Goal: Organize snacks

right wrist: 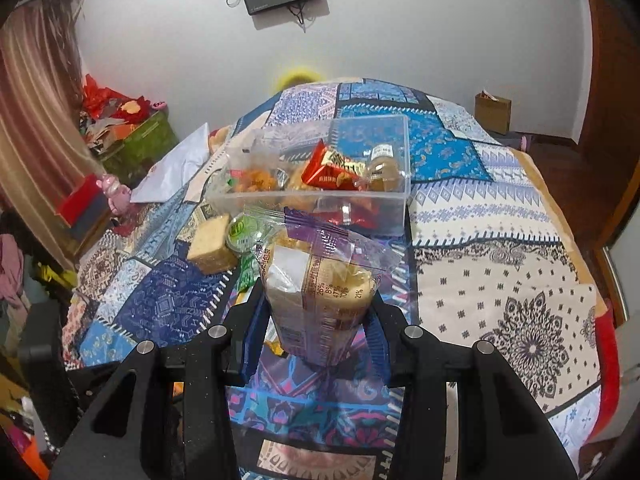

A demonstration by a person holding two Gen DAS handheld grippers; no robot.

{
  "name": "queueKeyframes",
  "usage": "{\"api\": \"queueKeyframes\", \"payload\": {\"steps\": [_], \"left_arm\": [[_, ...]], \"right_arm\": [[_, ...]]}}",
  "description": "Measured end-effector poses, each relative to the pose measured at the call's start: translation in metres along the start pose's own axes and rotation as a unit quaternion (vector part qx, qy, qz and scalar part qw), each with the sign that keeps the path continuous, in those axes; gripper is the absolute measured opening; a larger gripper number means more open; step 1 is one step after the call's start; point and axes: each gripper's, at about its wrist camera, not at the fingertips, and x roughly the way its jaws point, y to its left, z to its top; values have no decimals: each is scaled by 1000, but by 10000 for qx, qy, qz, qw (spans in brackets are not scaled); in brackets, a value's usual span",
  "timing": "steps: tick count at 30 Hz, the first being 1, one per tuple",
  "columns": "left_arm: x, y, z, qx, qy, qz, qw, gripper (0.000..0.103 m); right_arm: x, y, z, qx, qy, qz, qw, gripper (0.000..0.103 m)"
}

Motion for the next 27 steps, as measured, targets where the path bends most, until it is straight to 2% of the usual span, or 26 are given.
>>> {"api": "queueKeyframes", "payload": {"steps": [6, 17, 22, 27], "left_arm": [[-15, 8, 32, -49, -408, 77, 9991, 34], [-19, 29, 104, -219, -988, 245, 9946, 34], [-9, 37, 136, -284, -1133, 340, 9926, 34], [16, 42, 165, -421, -1095, 285, 9927, 34]], "right_arm": [[-4, -2, 17, -11, -169, 29, 9999, 41], [4, -4, 60, -113, -422, -38, 9990, 41], [13, -7, 80, -187, -516, -103, 9984, 41], [30, -11, 97, -284, -466, -254, 9982, 41]]}}
